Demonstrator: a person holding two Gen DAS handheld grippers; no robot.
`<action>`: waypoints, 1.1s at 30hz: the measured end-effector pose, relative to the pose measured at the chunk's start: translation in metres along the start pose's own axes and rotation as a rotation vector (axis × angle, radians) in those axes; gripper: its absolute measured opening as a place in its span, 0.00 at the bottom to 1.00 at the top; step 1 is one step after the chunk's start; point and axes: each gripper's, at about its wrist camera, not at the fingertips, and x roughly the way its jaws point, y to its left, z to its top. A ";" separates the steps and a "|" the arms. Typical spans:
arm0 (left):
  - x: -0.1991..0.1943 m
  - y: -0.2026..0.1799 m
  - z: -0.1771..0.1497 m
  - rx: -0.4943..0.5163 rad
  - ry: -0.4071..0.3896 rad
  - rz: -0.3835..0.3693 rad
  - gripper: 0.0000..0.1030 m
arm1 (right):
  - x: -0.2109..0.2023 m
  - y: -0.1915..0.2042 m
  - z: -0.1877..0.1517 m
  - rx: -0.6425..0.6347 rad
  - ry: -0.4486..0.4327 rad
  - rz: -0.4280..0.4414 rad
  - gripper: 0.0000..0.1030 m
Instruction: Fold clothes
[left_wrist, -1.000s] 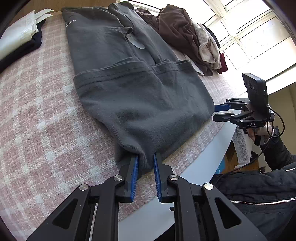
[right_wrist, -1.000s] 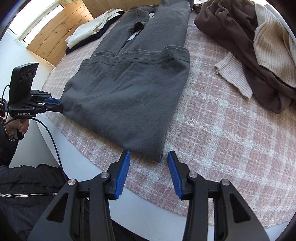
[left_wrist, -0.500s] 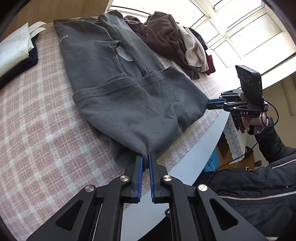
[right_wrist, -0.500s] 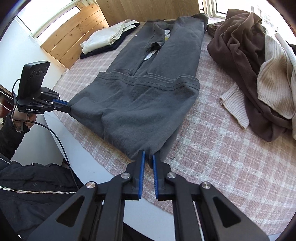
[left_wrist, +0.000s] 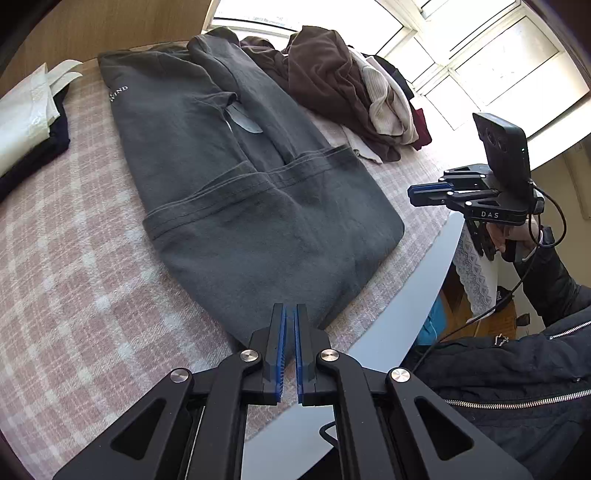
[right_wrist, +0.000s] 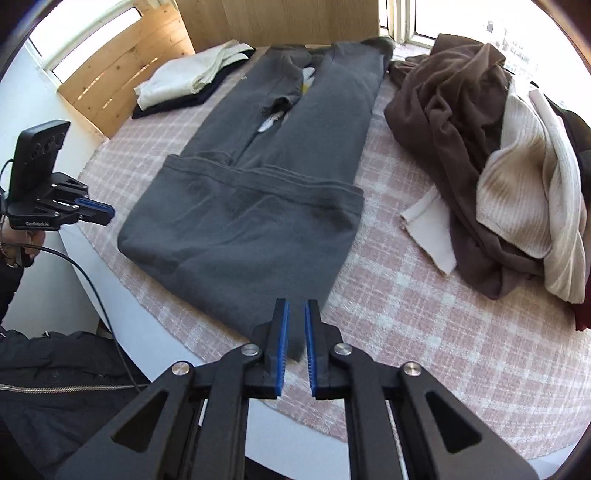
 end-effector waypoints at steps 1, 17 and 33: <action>0.009 0.000 0.004 0.012 0.018 0.004 0.02 | 0.001 0.002 0.004 -0.002 -0.005 0.004 0.09; -0.014 0.002 0.028 0.053 -0.020 0.146 0.27 | -0.014 0.002 0.070 0.024 -0.062 -0.050 0.41; 0.008 -0.025 0.009 0.234 0.054 0.175 0.45 | -0.015 0.005 0.032 -0.080 -0.057 -0.029 0.42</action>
